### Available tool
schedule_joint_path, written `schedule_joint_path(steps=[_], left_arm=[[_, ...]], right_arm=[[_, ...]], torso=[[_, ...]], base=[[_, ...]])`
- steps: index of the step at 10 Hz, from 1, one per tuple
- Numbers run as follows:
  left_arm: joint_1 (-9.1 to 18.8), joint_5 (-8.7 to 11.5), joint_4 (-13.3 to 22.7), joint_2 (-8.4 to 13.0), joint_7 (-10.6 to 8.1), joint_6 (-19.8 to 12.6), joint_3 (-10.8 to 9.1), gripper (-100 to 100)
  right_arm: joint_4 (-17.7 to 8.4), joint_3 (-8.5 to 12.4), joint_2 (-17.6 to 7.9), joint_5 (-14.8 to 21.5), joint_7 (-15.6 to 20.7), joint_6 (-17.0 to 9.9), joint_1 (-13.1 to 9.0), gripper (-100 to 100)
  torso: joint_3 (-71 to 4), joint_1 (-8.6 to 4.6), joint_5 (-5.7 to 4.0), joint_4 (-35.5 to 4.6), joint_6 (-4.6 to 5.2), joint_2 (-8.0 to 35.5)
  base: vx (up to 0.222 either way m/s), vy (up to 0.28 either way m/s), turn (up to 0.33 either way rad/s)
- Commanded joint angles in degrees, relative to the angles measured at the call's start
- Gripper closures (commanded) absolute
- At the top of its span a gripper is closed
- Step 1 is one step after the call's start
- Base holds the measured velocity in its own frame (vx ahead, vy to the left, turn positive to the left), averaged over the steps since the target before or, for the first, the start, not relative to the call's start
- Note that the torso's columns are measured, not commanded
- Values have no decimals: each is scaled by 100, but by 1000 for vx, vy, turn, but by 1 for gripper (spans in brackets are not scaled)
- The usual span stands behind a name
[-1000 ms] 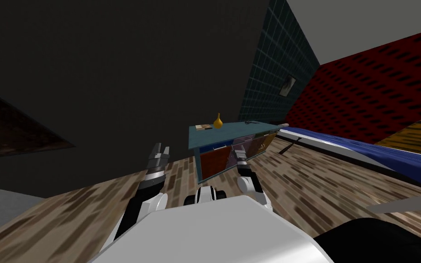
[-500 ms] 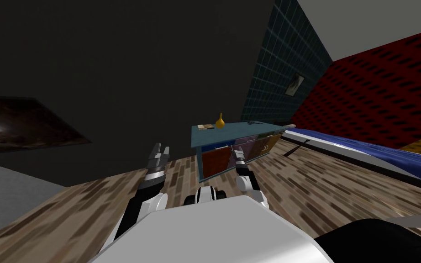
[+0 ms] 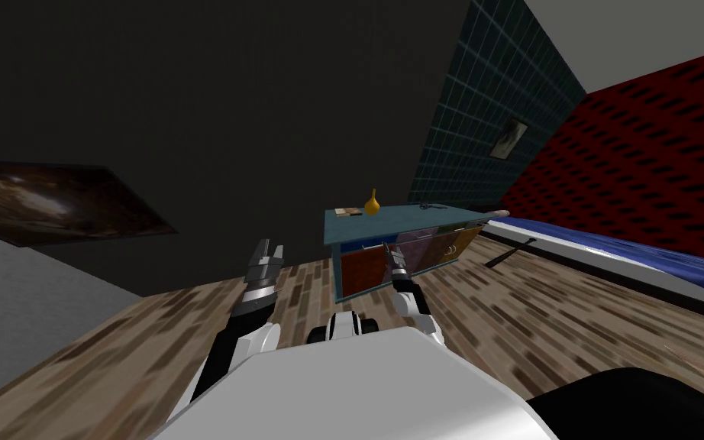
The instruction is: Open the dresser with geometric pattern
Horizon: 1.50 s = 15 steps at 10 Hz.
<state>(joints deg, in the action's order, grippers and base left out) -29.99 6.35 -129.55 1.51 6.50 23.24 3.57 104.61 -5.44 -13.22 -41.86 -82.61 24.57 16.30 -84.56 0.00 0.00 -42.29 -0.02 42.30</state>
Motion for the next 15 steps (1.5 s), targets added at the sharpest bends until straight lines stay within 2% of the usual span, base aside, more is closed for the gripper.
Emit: schedule_joint_path(steps=[1,2,3,4,6,7,8,9,10,11,13,14,15], left_arm=[[-1,0,0,0,0,0,0,0],[-1,0,0,0,0,0,-1,0],[0,0,0,0,0,0,0,0],[-1,0,0,0,0,0,0,0],[-1,0,0,0,0,0,0,0],[-1,0,0,0,0,0,-1,0],[0,0,0,0,0,0,0,0],[-1,0,0,0,0,0,0,0],[0,0,0,0,0,0,0,0],[-1,0,0,0,0,0,0,0],[-1,0,0,0,0,0,-1,0],[-1,0,0,0,0,0,-1,0],[-1,0,0,0,0,0,0,0]], right_arm=[[-90,-47,12,-96,-348,3,-55,-100],[-266,-119,4,-300,-572,1,-175,-100],[-266,-119,4,-300,-721,1,-175,-100],[-441,-192,-3,-499,-888,-2,-300,-100],[-441,-192,-3,-499,-1088,-2,-300,-100],[-615,-266,-12,-692,-1319,-6,-428,-100],[-615,-266,-12,-692,-1444,-6,-428,-100],[-785,-341,-24,-879,-1611,-11,-558,-100],[-785,-341,-24,-879,-1759,-11,-558,-100],[-952,-415,-41,-1061,-1920,-17,-689,-100],[-952,-415,-41,-1061,-2124,-17,-689,-100],[-1113,-488,-64,-1235,-2362,-23,-820,-100],[-1113,-488,-64,-1235,-2447,-23,-820,-100]], torso=[[0,-1,0,0,5,0],[-2,-1,0,1,4,-3],[-1,0,0,0,-1,-1],[0,0,0,0,4,-1],[-1,-1,0,1,4,-2],[-4,1,1,2,4,-6],[-2,2,0,1,-1,-3],[0,-1,0,0,4,0],[1,0,0,-1,1,2],[0,-1,0,0,4,0],[-2,-1,0,1,4,-3],[-5,0,0,2,4,-8],[-4,0,0,2,-1,-5]], base=[[-18,1,-28],[-32,-1,144],[-31,-2,80],[-37,-7,116],[-21,-1,31],[-25,1,131],[-28,-3,81],[-39,-1,109],[-34,-1,68],[-39,-5,122],[-23,-4,30],[-22,-5,106],[-26,-5,81]])
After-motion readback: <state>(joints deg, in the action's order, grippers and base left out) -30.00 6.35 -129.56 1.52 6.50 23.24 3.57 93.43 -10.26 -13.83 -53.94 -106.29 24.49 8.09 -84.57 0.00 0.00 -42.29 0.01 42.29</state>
